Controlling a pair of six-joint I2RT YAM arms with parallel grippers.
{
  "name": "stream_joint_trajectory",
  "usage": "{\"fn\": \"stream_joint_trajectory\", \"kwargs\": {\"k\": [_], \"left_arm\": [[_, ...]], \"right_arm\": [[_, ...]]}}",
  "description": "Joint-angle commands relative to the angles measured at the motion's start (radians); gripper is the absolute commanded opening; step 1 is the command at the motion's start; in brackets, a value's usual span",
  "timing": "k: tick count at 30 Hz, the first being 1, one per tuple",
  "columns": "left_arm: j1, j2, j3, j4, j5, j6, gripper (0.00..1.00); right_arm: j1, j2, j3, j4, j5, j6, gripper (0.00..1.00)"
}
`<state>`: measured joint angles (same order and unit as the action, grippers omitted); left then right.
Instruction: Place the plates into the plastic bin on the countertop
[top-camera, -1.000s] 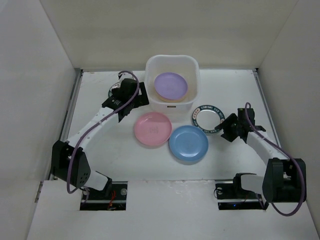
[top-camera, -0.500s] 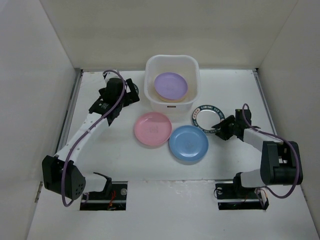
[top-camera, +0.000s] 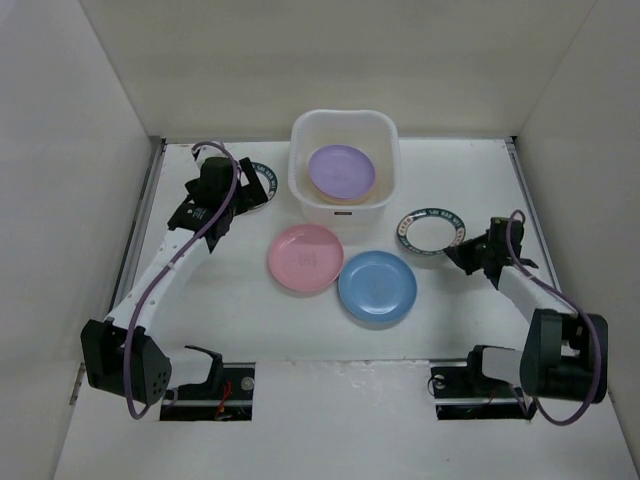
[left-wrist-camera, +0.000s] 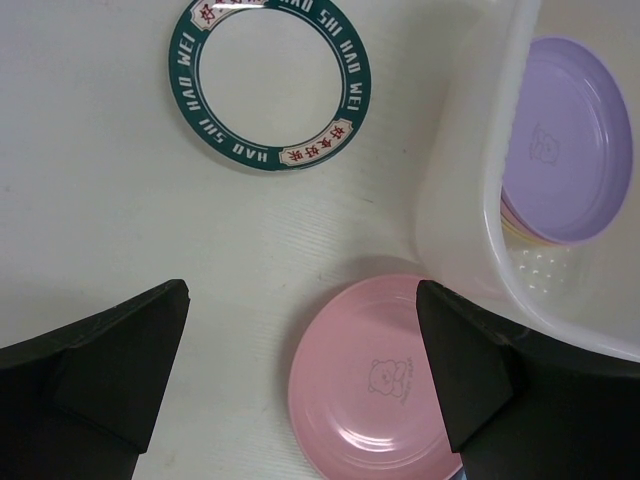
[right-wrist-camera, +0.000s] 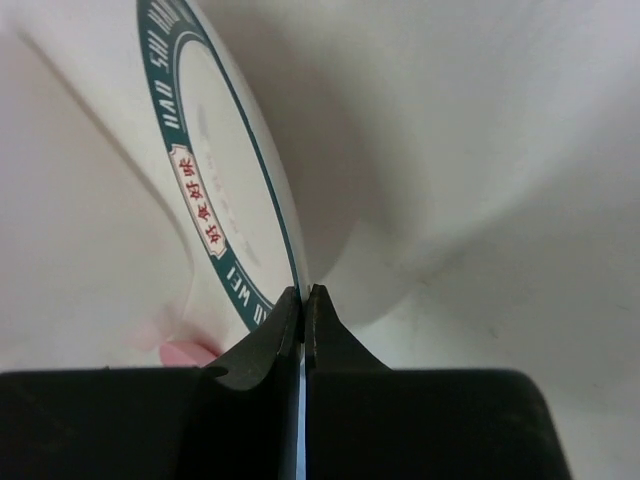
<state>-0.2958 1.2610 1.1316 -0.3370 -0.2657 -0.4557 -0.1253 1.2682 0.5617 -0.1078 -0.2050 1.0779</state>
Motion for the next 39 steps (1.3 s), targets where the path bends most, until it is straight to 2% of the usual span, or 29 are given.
{"fn": "stream_joint_trajectory", "kwargs": {"k": [1,7,12,18,25,31,39], "left_arm": [[0.004,-0.015,0.01,0.012,0.01,-0.011,1.0],[0.008,-0.003,0.017,0.009,0.01,-0.024,1.0],[0.028,-0.014,0.004,-0.007,0.01,-0.041,1.0],[0.05,-0.057,-0.059,-0.028,0.01,-0.063,1.0],[0.05,-0.112,-0.157,-0.054,0.049,-0.12,1.0],[0.027,-0.192,-0.245,-0.071,0.059,-0.176,1.0],[-0.001,-0.261,-0.331,-0.086,0.085,-0.244,1.0]], "right_arm": [[-0.046,-0.148,0.015,-0.122,0.102,0.01,0.0],[-0.08,-0.355,0.171,-0.309,0.223,-0.01,0.0],[-0.006,-0.34,0.377,-0.313,0.248,-0.035,0.0],[0.199,-0.147,0.659,-0.282,0.28,-0.124,0.0],[0.39,0.182,0.944,-0.291,0.234,-0.252,0.0],[0.46,0.41,1.104,-0.285,0.228,-0.317,0.0],[0.493,0.65,1.319,-0.316,0.24,-0.352,0.01]]}}
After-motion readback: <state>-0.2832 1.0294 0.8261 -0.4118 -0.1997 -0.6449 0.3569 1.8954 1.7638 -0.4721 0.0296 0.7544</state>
